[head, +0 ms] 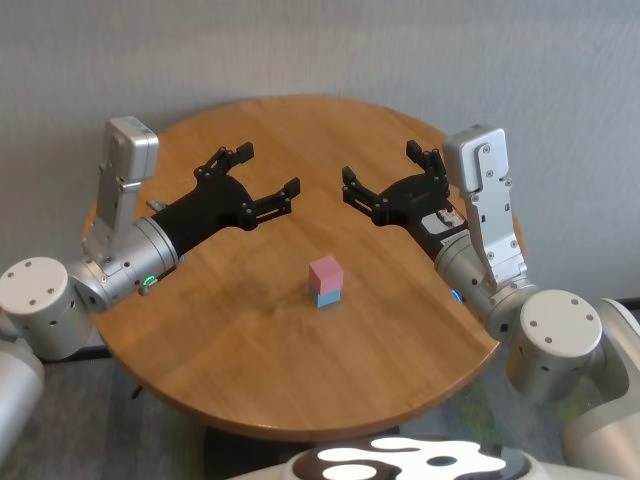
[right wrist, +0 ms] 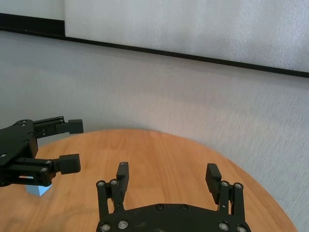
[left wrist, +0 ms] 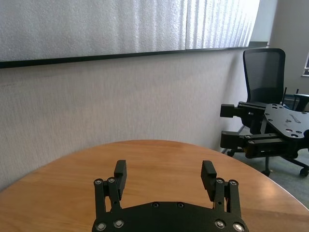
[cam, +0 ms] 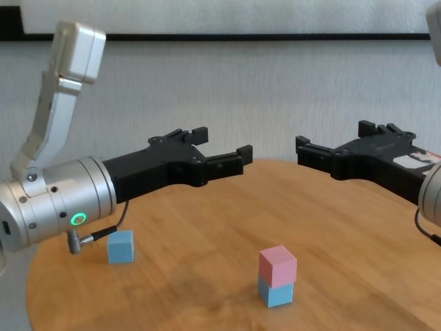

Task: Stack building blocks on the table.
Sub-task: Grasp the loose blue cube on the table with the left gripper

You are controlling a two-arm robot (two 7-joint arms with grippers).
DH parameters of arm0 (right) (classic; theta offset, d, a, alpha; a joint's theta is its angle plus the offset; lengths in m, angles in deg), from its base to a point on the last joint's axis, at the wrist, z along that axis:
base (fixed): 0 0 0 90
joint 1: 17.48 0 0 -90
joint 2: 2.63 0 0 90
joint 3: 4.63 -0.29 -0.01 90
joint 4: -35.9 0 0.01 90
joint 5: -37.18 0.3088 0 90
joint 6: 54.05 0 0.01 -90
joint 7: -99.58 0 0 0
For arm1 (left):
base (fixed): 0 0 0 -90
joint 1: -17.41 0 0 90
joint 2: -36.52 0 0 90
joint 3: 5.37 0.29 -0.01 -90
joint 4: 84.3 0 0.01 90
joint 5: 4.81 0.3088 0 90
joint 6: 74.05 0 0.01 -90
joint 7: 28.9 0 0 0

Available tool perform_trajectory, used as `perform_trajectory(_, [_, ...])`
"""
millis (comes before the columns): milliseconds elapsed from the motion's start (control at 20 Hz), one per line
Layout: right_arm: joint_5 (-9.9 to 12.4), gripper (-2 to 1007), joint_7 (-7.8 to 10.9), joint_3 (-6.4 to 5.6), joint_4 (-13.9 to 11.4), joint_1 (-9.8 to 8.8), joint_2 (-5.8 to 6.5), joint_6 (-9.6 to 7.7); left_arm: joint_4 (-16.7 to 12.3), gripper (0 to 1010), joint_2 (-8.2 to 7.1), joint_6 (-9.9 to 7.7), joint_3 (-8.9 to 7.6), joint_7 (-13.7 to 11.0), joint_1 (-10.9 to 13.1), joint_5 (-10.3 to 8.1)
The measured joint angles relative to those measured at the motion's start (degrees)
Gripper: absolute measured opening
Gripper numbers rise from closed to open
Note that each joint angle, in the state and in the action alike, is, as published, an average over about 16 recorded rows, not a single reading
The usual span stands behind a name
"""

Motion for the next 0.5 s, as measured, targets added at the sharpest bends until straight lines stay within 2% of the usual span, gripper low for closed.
perform_trajectory(500, [-0.1, 1005, 0.60, -0.06, 0.7, 0.32, -0.15, 1.22, 0.0, 1002, 0.00, 0.00, 0.00, 0.0, 0.0, 0.00])
